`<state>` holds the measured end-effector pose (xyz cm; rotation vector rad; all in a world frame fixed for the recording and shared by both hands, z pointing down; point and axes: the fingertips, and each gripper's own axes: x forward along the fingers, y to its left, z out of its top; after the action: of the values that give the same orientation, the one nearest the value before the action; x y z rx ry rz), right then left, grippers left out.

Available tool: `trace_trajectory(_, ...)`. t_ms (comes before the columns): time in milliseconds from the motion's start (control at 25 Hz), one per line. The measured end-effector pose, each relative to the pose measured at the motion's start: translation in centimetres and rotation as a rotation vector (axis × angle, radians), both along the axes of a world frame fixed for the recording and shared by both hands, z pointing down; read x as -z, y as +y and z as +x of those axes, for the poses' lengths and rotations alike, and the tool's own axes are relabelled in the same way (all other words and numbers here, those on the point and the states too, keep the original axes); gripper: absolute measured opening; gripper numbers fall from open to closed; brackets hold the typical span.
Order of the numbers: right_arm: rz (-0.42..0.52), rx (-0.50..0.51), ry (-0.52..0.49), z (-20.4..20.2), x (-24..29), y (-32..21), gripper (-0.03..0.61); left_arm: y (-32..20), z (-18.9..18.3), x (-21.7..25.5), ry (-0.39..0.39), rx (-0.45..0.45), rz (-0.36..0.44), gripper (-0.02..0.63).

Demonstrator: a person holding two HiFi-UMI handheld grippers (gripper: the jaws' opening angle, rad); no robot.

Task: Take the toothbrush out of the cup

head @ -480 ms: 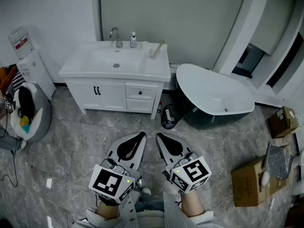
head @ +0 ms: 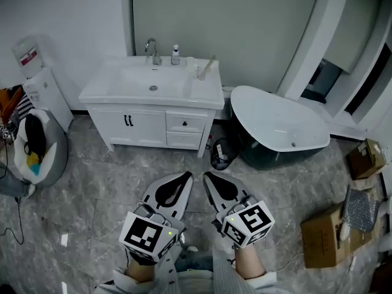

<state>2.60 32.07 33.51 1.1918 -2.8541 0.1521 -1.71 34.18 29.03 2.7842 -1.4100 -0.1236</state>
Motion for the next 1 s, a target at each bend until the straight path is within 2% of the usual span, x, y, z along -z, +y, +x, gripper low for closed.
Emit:
trace_trajectory(280,-0.011,-0.032,-0.019,-1.7,-1.2,-0.8,0.009,-1.1,-2.1,-1.3,-0.010,-0.024,-0.012,0.017)
trace_trajectory(680,-0.061,-0.099,-0.004,-2.0,-2.9,-1.7,0.011,-2.7,-3.0,-3.0,-0.011,-0.087,-0.060,0.017)
trace_trajectory(1000,-0.087,-0.108,0.005,-1.8,-3.9,-4.7,0.011,-5.8,-3.4,-3.6,0.003,-0.084,-0.069,0.017)
